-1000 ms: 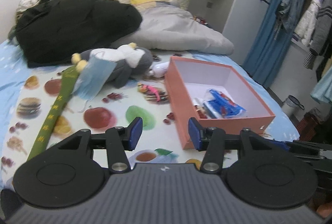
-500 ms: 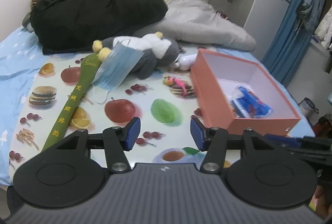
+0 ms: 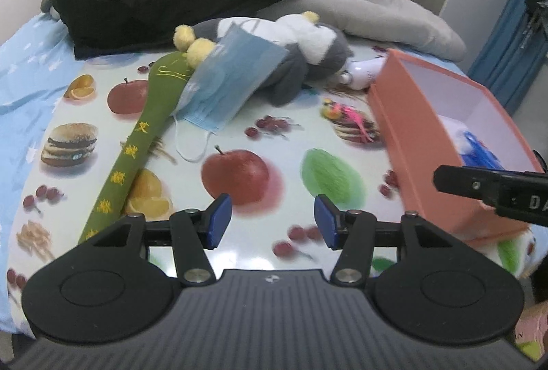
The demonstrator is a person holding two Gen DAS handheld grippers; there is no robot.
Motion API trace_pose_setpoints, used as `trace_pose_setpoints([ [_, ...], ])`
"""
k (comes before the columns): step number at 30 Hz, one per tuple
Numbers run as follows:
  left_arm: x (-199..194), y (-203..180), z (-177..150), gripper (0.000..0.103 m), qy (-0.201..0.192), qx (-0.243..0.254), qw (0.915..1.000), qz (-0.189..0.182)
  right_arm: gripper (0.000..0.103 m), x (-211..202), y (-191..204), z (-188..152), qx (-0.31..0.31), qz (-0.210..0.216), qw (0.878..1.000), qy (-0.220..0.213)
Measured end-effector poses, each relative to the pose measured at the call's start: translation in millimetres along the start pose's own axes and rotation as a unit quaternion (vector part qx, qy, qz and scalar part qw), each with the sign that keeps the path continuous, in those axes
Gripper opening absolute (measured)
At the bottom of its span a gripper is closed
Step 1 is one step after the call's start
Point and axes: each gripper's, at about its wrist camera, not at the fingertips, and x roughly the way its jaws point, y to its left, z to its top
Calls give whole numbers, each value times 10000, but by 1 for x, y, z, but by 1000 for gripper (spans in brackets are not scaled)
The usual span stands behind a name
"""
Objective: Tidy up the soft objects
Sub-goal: 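Withdraw both tools from the shoebox toward the face mask and toy bird, then grasp the blue face mask with the left gripper while the right grasps the yellow toy bird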
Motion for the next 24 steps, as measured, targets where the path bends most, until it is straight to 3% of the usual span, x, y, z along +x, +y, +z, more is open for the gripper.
trace_pose_setpoints([
  [5,43,17,26,67,-31,-97,9998,190,39,42,-2,22,-35,-81,9998,174],
  [9,81,24,43,68,-20,8,9993,378,58,79,-7,36,-10,-102,9996,276],
  [18,166,29,62,68,31,426,9966,707,58,155,-20,69,-123,-407,9985,347],
  [24,197,32,63,68,73,693,9931,941,58,200,-31,84,-281,-687,9966,366],
])
